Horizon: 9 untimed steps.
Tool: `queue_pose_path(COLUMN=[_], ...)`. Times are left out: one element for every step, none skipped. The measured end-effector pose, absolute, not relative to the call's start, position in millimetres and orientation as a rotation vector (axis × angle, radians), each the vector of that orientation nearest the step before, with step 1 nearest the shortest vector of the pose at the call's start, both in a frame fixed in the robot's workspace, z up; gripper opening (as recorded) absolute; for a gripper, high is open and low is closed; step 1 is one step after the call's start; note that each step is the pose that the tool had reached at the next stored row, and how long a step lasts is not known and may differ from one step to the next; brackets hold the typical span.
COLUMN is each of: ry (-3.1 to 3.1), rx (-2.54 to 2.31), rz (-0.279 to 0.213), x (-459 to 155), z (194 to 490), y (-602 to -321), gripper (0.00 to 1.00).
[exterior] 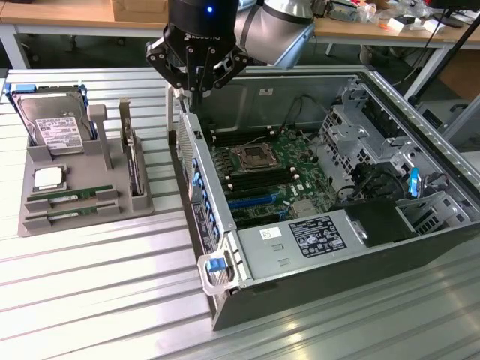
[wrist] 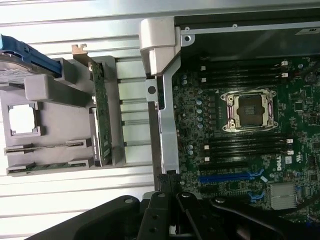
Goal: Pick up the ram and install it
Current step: 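Reach for the ram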
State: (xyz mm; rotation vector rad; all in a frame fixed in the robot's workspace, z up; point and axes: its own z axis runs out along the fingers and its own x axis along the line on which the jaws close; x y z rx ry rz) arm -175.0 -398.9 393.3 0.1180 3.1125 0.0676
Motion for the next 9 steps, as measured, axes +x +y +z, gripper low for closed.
queue_pose_path(ry=[3.113,3.113,3.112,3.112,3.112,3.112,3.112,3.113,3.113], rx=[0.118,0.118,0.118,0.118,0.118,0.118,0.118,0.118,0.118], rz=[0.068,0.068,0.068,0.068,0.068,0.068,0.068,0.068,0.068], x=[-176.1,-176.7,-177.8,-178.9,-180.4,-181.3,-182.0,-182.8,-183.5], z=[393.3,393.3,393.3,393.3,393.3,393.3,393.3,393.3,393.3], y=[-398.9,-398.9,-398.9,-399.0,-398.9,-398.9,-398.9,-398.9,-398.9], gripper=[0.11,0.11,0.11,0.11,0.11,0.11,0.11,0.11,0.11])
